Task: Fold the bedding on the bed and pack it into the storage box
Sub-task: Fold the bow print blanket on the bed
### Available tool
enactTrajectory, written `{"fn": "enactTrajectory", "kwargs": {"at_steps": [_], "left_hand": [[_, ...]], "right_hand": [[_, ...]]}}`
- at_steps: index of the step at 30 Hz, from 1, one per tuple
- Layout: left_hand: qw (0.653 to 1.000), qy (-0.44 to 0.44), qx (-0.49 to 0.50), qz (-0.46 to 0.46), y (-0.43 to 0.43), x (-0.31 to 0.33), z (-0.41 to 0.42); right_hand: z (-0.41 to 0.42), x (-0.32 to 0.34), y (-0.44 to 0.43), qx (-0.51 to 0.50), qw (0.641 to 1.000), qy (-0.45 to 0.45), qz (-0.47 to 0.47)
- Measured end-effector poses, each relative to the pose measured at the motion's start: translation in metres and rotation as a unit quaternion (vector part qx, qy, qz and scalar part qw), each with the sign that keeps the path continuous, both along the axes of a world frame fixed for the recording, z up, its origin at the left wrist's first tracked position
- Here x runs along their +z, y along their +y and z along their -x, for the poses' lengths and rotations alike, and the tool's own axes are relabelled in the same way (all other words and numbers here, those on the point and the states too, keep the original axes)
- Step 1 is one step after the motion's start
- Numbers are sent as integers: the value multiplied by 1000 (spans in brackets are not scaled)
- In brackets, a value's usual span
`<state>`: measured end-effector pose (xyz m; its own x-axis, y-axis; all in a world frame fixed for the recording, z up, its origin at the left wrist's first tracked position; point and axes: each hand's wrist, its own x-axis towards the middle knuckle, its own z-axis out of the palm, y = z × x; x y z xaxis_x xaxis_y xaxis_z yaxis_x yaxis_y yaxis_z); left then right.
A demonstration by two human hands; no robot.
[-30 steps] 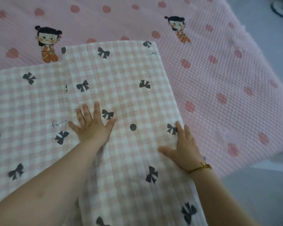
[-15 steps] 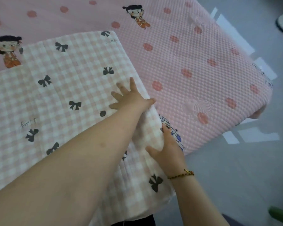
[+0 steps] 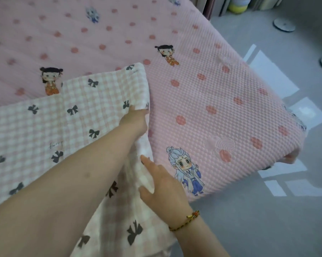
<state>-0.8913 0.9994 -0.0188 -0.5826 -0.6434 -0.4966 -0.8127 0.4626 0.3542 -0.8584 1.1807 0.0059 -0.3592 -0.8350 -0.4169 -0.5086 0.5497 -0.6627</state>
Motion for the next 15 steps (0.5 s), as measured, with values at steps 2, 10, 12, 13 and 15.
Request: {"fn": "enactTrajectory", "kwargs": {"at_steps": [2, 10, 12, 13, 15], "left_hand": [[997, 57, 39, -17, -10, 13, -22], [958, 247, 144, -30, -41, 79, -124], [951, 262, 162, -11, -49, 88, -159], [949, 267, 169, 3, -54, 91, -177], [940, 281, 193, 31, -70, 95, -222]], "right_hand": [[-12, 13, -4, 29, 999, -7, 26], [-73, 62, -32, 110, 992, -41, 40], [-101, 67, -48, 142, 989, -31, 22], [-118, 69, -56, 160, 987, -18, 16], [-155, 69, -79, 197, 980, 17, 22]]}}
